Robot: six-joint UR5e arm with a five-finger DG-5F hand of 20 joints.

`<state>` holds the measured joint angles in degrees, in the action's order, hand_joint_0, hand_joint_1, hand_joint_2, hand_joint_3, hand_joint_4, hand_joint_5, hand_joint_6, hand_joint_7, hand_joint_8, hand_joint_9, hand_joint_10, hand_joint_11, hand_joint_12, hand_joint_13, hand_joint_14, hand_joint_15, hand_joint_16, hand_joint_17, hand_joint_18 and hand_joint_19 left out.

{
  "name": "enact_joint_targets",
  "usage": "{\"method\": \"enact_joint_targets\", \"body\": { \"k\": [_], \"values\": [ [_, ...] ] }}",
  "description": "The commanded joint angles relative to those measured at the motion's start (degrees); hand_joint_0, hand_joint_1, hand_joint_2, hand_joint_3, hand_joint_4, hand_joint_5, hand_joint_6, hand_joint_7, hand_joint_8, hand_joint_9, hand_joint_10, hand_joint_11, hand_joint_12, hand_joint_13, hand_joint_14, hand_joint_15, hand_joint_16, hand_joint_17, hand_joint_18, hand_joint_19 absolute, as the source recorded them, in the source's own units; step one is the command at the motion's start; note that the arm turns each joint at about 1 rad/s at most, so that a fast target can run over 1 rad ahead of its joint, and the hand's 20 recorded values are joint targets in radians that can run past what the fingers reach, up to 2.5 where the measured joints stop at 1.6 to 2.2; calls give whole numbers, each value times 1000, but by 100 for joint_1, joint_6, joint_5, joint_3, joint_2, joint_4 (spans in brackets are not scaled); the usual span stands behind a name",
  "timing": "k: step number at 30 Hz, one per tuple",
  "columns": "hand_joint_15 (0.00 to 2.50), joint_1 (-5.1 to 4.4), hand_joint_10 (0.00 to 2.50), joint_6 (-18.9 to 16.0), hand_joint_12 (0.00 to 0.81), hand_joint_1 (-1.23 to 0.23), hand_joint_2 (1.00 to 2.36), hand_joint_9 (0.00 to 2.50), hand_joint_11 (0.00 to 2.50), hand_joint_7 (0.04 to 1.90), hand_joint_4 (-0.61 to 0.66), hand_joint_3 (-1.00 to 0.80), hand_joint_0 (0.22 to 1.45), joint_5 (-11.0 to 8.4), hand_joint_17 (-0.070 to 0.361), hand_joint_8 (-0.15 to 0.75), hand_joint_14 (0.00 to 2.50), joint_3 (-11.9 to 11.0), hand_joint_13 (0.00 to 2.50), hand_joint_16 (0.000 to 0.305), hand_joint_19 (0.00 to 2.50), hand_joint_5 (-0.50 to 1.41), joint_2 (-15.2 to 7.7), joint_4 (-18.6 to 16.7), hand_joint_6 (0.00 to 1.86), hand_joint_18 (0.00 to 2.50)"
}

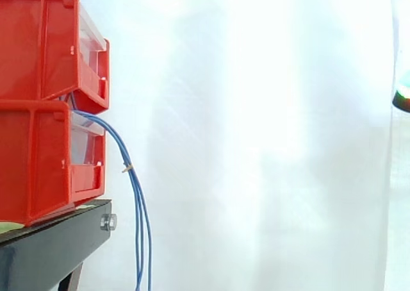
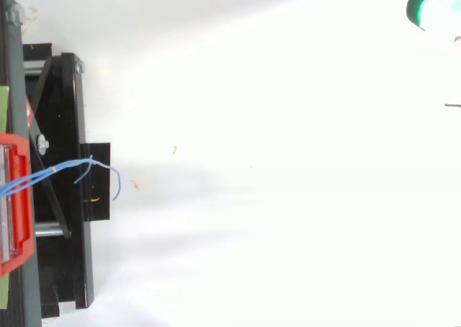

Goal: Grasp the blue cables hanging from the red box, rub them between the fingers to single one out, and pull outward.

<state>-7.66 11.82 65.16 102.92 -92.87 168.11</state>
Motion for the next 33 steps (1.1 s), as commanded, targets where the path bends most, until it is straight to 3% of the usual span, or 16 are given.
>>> {"method": "enact_joint_targets", "body": {
  "k": [1, 3, 10, 15, 20, 31, 33],
  "values": [
    [202, -60, 3, -5, 345, -578, 1000, 760, 80, 710, 270, -500, 497, -170, 93, 285, 7, 378, 685, 42, 255, -174, -3, -543, 502, 506],
    [203, -95, 3, 13, 346, -582, 1000, 760, 81, 711, 273, -500, 497, -276, 94, 286, 7, 431, 688, 42, 254, -174, -20, -745, 502, 512],
    [202, -148, 3, 4, 346, -583, 1000, 754, 74, 710, 270, -500, 497, -662, 94, 285, 8, 440, 688, 42, 248, -174, -240, -727, 502, 515],
    [202, -183, 3, 39, 347, -583, 1000, 758, 73, 710, 270, -500, 497, -724, 94, 285, 9, 440, 688, 42, 247, -173, -398, -1043, 502, 515],
    [203, -236, 1, 417, 347, -583, 1000, 758, 76, 713, 271, -500, 498, -917, 94, 286, 8, 440, 690, 42, 248, -174, -407, -1307, 502, 515],
    [206, -253, 0, 496, 344, -583, 1000, 759, 75, 713, 272, -500, 497, -891, 93, 285, 9, 440, 690, 41, 248, -173, -416, -1439, 502, 515],
    [200, -262, 3, 435, 347, -583, 1000, 759, 81, 712, 275, -500, 497, -882, 93, 283, 8, 440, 692, 41, 247, -172, -539, -1492, 502, 516]
  ]
}}
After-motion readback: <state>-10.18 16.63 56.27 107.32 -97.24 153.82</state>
